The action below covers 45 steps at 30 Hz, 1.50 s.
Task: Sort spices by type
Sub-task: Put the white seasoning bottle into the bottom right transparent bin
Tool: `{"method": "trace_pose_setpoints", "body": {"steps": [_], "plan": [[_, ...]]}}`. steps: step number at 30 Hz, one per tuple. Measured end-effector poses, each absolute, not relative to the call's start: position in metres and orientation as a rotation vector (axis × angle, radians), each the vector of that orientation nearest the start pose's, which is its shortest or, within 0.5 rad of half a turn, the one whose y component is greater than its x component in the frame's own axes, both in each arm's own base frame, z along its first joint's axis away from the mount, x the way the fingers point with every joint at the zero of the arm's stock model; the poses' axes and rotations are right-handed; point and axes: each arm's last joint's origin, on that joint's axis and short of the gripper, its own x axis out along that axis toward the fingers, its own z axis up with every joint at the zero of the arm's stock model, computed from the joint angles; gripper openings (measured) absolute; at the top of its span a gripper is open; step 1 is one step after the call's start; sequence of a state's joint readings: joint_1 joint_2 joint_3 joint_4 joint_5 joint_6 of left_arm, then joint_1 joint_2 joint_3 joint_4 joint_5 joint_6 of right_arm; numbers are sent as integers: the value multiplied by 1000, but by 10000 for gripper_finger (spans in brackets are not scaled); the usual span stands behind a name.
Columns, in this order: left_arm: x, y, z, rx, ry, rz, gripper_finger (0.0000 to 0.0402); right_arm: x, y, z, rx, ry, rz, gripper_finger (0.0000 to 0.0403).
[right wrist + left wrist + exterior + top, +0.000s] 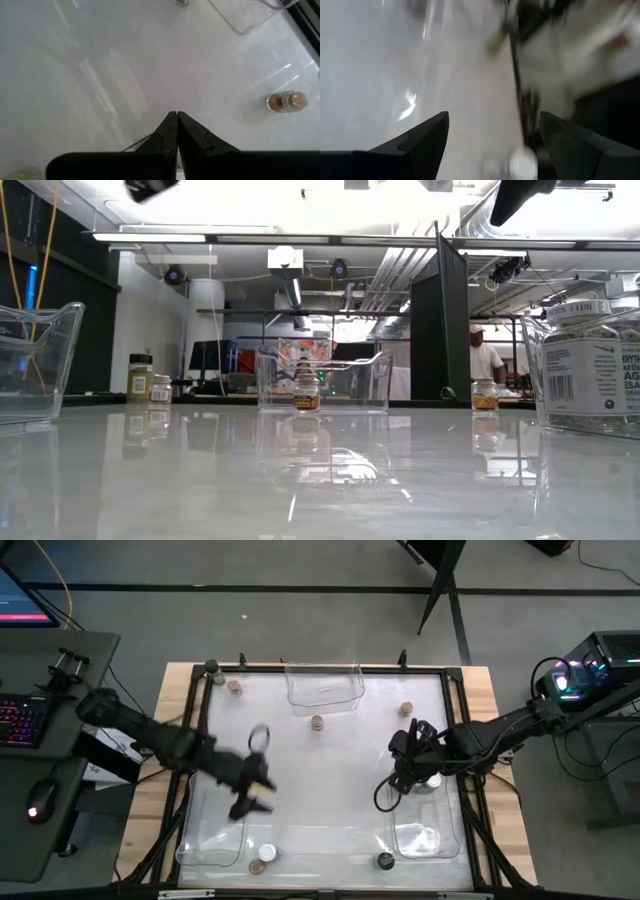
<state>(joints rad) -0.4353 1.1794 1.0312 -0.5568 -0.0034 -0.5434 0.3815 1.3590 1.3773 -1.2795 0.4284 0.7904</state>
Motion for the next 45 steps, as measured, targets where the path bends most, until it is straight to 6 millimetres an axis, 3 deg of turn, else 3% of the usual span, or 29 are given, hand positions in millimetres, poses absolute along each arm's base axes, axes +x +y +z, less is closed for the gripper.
{"method": "trace_pose_setpoints", "body": {"steps": [7,13,16,19,21,24,26,31,45], "plan": [[208,-177,282,-50,1029,-247,294,229,66,337,131,1062,-460,0],[221,-203,257,-70,1071,-313,294,231,58,336,93,1089,-426,0],[226,-207,259,-102,1028,-339,289,231,57,336,90,1107,-398,0],[226,-208,263,-142,1007,-338,253,231,58,336,82,1116,-378,0],[226,-209,265,-174,1008,-363,198,231,58,336,79,1117,-374,0],[223,-213,263,-173,1029,-390,65,231,58,336,79,1118,-374,0],[224,-215,259,-167,1037,-386,21,231,58,336,79,1118,-374,0],[231,-217,249,-117,1038,-376,2,231,58,336,80,1119,-373,0],[255,-215,225,-14,1054,-395,0,231,59,335,95,1142,-345,0]]}}
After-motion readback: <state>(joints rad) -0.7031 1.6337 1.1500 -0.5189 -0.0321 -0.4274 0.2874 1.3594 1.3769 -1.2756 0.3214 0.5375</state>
